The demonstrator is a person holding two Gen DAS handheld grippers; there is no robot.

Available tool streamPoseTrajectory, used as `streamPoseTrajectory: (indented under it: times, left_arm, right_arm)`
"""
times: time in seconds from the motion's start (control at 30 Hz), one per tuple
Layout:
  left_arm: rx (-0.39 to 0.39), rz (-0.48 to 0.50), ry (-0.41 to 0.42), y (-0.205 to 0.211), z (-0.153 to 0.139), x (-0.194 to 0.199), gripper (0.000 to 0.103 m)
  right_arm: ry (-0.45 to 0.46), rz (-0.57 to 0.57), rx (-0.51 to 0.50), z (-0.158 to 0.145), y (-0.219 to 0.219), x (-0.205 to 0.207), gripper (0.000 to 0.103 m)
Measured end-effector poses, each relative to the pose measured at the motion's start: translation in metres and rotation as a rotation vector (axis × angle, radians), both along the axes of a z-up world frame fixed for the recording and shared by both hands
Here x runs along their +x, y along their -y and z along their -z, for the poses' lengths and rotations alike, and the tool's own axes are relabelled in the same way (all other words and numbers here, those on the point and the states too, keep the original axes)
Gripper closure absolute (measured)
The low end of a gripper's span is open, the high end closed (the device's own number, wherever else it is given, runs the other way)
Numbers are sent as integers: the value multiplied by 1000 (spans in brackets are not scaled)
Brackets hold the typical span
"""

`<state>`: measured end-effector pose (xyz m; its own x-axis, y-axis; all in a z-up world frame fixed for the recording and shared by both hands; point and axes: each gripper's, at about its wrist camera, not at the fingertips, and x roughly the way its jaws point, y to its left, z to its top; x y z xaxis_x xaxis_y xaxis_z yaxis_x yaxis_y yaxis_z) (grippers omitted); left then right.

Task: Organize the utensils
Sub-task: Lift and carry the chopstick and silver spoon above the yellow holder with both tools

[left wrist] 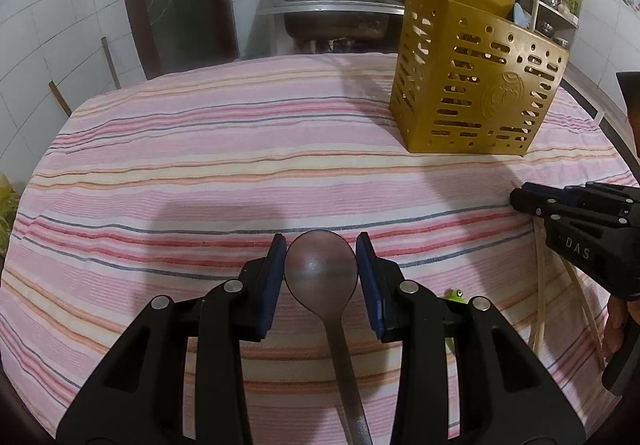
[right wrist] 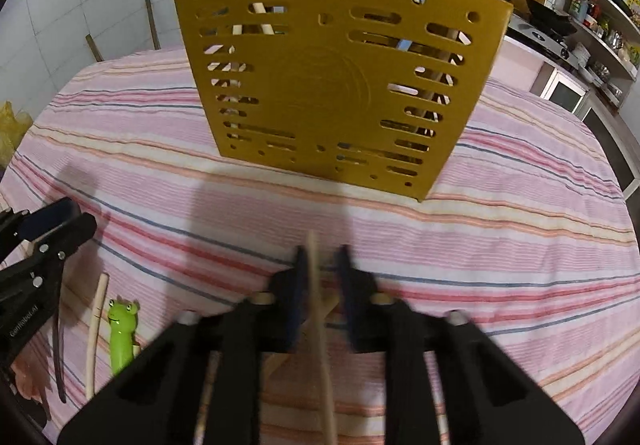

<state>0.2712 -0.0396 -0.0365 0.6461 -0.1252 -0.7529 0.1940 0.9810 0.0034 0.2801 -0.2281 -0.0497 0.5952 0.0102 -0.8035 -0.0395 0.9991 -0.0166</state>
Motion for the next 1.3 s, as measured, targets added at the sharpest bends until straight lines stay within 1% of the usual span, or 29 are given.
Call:
streamPoseTrajectory:
  times: [0.2, 0.33, 0.4, 0.53, 0.73, 0.93, 1.07, 1.17, 1.3]
  left_arm:
    - [-3, -3, 34, 1, -9, -7, 68]
    - [-7, -10, 64, 0, -19, -16, 68]
    - [-10, -11, 79, -1, -25, -21, 68]
    - [-17, -17, 139, -3, -43, -36, 68]
    - [-47, -21, 224, -7, -72, -61, 68]
    - [-67, -9, 304, -8, -92, -87, 68]
    - [-85, -1, 330, -8, -98, -99, 68]
    - [-87, 4, 336, -8, -99, -104, 68]
    - [-90, -3, 345, -12, -100, -109, 68]
  right_arm:
    - [40, 21, 63, -12, 16, -14, 97]
    - [93, 46, 91, -27, 28, -32, 97]
    - [133, 58, 105, -38, 35, -44, 97]
    - [215, 82, 115, -56, 39, -62, 97]
    - [363, 113, 138, -82, 45, -100, 97]
    - [453, 114, 165, -98, 53, -120, 97]
    - [506, 110, 176, -106, 50, -134, 97]
    - [547, 105, 162, -112, 48, -142, 97]
    - [571, 99, 148, -114, 46, -149, 97]
